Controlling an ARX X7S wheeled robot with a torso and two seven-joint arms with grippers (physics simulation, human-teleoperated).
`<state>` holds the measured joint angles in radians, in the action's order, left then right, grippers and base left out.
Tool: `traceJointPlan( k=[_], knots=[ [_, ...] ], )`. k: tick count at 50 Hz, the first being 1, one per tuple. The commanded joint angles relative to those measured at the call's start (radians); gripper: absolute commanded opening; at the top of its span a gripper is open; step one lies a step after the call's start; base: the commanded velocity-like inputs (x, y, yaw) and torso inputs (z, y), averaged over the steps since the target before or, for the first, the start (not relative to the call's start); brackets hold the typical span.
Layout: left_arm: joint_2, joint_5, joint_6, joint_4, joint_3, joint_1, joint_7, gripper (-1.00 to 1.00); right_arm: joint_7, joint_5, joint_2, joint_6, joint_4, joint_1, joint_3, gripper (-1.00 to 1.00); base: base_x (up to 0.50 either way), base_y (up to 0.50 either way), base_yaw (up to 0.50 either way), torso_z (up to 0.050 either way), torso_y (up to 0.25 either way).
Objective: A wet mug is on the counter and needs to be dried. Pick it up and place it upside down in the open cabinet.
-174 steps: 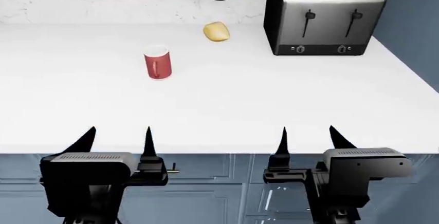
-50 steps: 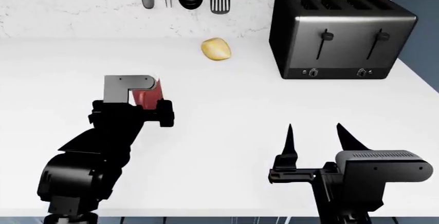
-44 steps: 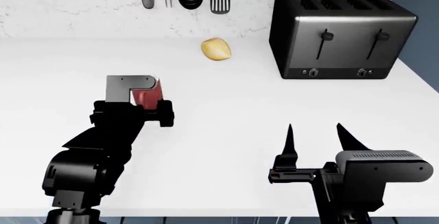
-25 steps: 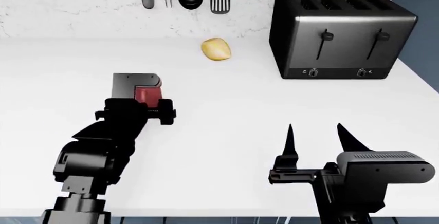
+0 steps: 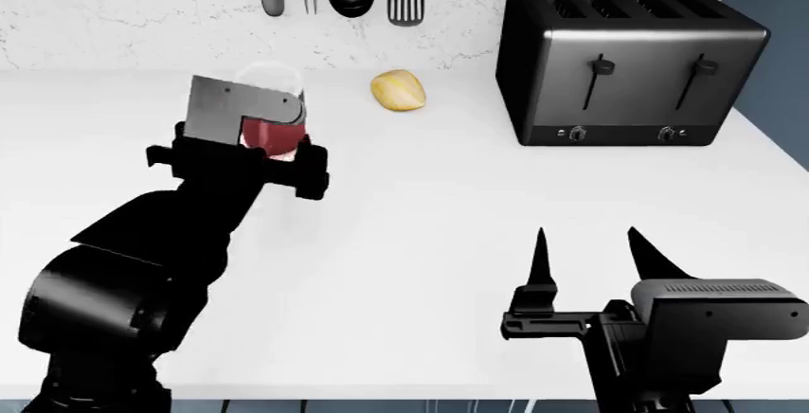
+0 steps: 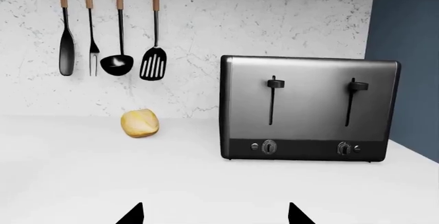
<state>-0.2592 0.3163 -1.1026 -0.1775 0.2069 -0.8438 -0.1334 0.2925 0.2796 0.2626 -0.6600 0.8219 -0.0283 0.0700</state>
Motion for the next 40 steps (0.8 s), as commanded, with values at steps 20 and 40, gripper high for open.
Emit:
traceJointPlan(
  k=[20,40],
  knots=[
    [-0.397,-0.593,-0.004,-0.382,1.412,-0.665,-0.149,-1.00,-0.009,0.093,0.025,-0.057,0.024,-0.014,-0.063,1.00,0.00,0.00,0.00,0.000,0.000],
    [-0.388,-1.281,0.311,-0.035,2.005,-0.835,-0.425,-1.00,-0.043,0.259,0.074,-0.203,0.038,-0.082,-0.163,1.00,0.00,0.00,0.00,0.000,0.000]
  ],
)
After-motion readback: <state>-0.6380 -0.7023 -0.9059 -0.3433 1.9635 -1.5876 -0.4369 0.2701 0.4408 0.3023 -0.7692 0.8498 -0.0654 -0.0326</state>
